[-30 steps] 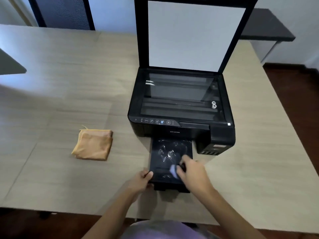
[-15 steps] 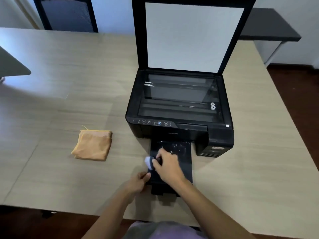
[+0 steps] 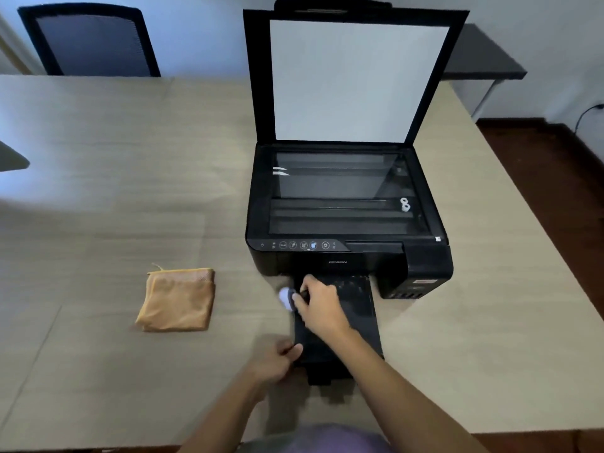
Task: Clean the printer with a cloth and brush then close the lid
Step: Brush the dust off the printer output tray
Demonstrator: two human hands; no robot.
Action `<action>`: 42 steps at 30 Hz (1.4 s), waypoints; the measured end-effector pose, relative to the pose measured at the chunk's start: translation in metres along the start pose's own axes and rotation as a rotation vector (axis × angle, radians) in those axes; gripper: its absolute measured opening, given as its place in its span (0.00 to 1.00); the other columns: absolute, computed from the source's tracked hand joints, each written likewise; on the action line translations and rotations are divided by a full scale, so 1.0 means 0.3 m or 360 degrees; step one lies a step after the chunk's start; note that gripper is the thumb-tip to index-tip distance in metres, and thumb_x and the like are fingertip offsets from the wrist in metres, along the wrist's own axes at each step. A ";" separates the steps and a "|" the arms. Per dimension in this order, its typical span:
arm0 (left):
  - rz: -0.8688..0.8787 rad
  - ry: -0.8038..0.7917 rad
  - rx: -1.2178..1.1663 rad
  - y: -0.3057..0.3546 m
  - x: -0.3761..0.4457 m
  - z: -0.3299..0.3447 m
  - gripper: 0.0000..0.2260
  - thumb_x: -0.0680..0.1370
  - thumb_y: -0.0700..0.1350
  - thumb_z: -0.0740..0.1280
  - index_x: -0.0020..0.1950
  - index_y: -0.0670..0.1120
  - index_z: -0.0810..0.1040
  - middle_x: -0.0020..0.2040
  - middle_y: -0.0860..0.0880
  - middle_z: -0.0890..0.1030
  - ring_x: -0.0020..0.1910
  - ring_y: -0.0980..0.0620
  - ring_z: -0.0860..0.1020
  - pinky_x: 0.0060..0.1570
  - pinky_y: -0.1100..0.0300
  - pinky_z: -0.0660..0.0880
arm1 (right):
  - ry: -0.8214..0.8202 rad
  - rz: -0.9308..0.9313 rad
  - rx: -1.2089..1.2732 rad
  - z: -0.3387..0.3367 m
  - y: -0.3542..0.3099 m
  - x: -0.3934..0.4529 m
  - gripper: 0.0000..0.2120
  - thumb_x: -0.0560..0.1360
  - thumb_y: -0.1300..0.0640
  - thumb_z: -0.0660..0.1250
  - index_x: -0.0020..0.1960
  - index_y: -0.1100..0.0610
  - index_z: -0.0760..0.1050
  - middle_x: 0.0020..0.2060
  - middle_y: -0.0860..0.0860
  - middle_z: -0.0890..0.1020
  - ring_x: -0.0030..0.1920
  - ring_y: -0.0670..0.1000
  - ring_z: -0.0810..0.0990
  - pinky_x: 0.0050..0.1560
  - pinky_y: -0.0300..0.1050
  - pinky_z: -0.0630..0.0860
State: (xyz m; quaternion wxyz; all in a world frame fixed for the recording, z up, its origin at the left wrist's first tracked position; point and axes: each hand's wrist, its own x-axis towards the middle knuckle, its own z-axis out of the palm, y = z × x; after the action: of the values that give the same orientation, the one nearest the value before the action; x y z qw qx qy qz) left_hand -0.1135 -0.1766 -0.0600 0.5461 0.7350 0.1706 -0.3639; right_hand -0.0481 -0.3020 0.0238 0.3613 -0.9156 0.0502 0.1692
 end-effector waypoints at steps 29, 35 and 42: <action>-0.0040 -0.0121 -0.0132 -0.020 0.009 -0.007 0.11 0.81 0.46 0.61 0.53 0.43 0.81 0.50 0.41 0.84 0.47 0.50 0.76 0.48 0.59 0.70 | 0.0141 0.0086 0.0051 -0.029 0.115 0.052 0.04 0.75 0.56 0.64 0.43 0.55 0.71 0.31 0.58 0.80 0.28 0.57 0.82 0.29 0.49 0.80; -0.0170 -0.0020 -0.0122 -0.032 0.031 -0.002 0.21 0.79 0.51 0.62 0.68 0.41 0.72 0.55 0.39 0.80 0.35 0.59 0.71 0.32 0.66 0.70 | 0.0512 0.0241 -0.0379 -0.207 0.227 0.041 0.12 0.78 0.54 0.63 0.52 0.64 0.72 0.40 0.69 0.81 0.44 0.70 0.80 0.37 0.53 0.70; -0.0137 0.0010 -0.0114 -0.001 0.002 0.001 0.21 0.80 0.51 0.62 0.68 0.39 0.71 0.55 0.40 0.81 0.38 0.57 0.75 0.28 0.68 0.68 | 0.0356 0.0143 -0.0606 -0.183 0.238 0.051 0.11 0.79 0.55 0.61 0.53 0.64 0.72 0.42 0.67 0.81 0.46 0.68 0.80 0.38 0.50 0.68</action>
State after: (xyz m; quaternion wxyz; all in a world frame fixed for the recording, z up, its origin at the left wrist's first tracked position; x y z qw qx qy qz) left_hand -0.1135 -0.1770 -0.0607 0.5553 0.7081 0.2167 -0.3785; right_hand -0.0340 -0.3912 0.0099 0.1661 -0.9772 0.0978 0.0889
